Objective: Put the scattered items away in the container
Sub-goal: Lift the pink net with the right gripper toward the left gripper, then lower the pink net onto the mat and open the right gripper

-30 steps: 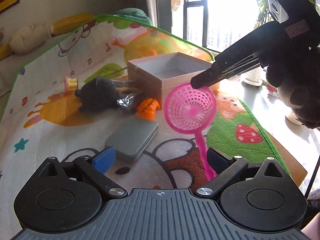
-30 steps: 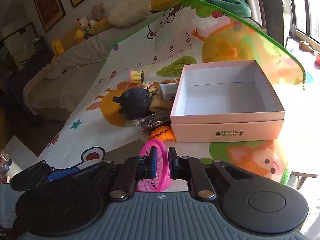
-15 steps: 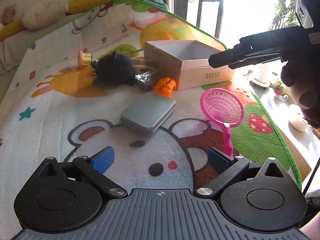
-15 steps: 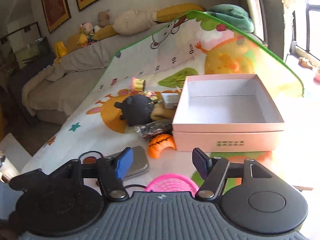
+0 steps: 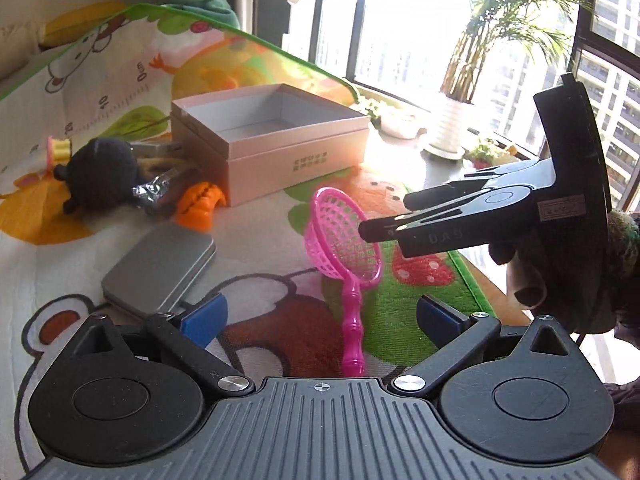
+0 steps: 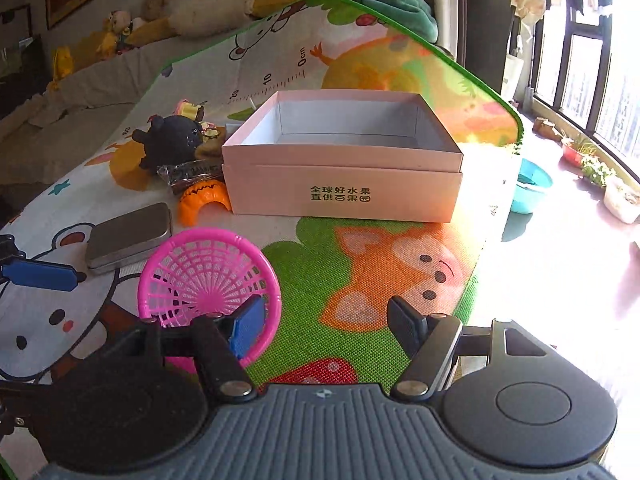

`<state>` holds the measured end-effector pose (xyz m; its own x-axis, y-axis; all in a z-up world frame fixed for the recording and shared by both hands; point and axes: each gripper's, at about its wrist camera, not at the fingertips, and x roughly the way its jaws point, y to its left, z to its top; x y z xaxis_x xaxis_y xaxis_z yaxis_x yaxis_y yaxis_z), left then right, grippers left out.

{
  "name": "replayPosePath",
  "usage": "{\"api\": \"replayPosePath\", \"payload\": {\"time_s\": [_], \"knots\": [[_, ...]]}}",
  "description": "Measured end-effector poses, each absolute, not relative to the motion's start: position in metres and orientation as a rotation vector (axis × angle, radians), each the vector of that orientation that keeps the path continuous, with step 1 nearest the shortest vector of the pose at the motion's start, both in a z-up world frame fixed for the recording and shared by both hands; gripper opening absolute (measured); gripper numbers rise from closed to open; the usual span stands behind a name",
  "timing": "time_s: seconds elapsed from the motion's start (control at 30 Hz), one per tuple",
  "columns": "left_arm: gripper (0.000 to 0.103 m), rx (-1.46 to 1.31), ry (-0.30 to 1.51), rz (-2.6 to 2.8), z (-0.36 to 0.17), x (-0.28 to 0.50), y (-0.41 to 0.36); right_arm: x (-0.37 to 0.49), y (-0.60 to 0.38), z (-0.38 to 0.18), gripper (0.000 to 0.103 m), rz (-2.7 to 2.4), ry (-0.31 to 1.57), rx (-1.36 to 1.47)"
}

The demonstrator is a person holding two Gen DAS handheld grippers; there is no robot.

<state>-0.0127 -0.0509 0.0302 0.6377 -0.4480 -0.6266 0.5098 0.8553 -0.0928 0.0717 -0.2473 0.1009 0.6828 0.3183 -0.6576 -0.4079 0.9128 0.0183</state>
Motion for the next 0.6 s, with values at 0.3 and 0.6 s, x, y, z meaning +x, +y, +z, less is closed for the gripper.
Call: {"api": "replayPosePath", "payload": {"time_s": [0.3, 0.6], "knots": [[0.103, 0.19, 0.689, -0.673, 0.024, 0.004, -0.089, 0.078, -0.265, 0.091, 0.069, 0.448, 0.723, -0.087], [0.103, 0.164, 0.712, -0.618, 0.024, -0.006, -0.068, 0.07, -0.291, 0.107, 0.07, 0.579, 0.708, 0.099]]}}
